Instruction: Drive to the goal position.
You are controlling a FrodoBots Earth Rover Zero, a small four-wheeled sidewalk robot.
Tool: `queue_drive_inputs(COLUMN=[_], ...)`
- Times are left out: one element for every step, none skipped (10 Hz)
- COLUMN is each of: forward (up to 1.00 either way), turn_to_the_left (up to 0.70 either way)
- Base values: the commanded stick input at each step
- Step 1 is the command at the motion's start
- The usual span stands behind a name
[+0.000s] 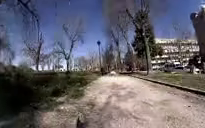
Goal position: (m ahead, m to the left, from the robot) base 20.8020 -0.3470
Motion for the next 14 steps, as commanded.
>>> queue_drive_inputs(forward=[0.98,0.98,0.98,0.98,0.98,0.98,0.98,0.98,0.98,0.98,0.98,0.98,0.98,0.98], turn_to_the_left=[-0.21,-0.11,0.00,0.00,0.00,0.00,0.00,0.00,0.00,0.00,0.00,0.00,0.00,0.00])
